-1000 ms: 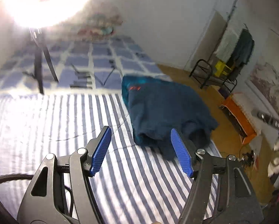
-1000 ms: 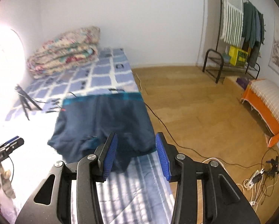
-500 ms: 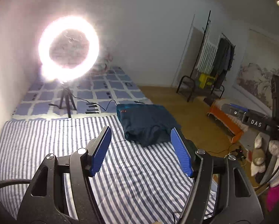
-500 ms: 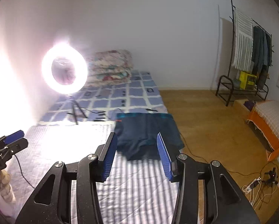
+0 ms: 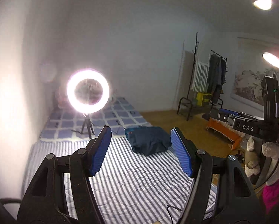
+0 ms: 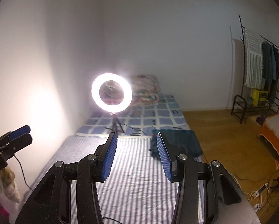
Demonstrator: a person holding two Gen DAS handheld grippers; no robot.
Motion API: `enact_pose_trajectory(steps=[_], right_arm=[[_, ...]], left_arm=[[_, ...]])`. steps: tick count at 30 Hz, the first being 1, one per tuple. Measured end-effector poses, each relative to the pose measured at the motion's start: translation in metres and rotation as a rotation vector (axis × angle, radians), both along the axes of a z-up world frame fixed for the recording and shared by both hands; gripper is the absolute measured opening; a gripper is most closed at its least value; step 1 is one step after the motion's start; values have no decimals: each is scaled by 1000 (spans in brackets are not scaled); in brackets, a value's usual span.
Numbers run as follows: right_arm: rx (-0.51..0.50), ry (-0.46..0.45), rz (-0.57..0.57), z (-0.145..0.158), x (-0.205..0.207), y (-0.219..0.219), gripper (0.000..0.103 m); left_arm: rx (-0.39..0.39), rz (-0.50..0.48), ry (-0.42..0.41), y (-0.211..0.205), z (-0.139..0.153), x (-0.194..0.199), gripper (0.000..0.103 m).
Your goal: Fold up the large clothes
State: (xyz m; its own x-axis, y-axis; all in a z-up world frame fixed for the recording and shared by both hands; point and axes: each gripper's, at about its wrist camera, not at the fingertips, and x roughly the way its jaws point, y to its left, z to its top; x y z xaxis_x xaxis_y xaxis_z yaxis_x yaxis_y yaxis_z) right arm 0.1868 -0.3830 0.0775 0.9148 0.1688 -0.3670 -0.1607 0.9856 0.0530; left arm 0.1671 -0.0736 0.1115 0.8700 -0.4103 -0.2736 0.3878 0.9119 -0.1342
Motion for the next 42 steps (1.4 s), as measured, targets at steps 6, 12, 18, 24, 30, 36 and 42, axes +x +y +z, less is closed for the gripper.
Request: enact_pose_trajectory(steps=[6,12,18,24,30,36,42], right_arm=[[-22,-57,38,16,-43,23,49],[-10,-28,52,-12,-73,38,52],[-1,-18,35,-56,-104,47,66],[32,-59,2,-79,-138,48,77],[-13,-98,-57,-87,-166,50,83],[-65,-77,-99,-107,-170,49,83],[-49,-3,-129,-133,-164,40,84]], left_arm=[[12,-7,-74,7,22,-63,69],[28,-5,-40,13,-1,-101,69],[51,46,-15,21,-43,-130,69],[12,57,45,23,-76,-153,76],[31,87,52,16,-96,-169,89],[54,128,69,7,-112,-166,103],[95,132,102,-8,-132,-154,103]])
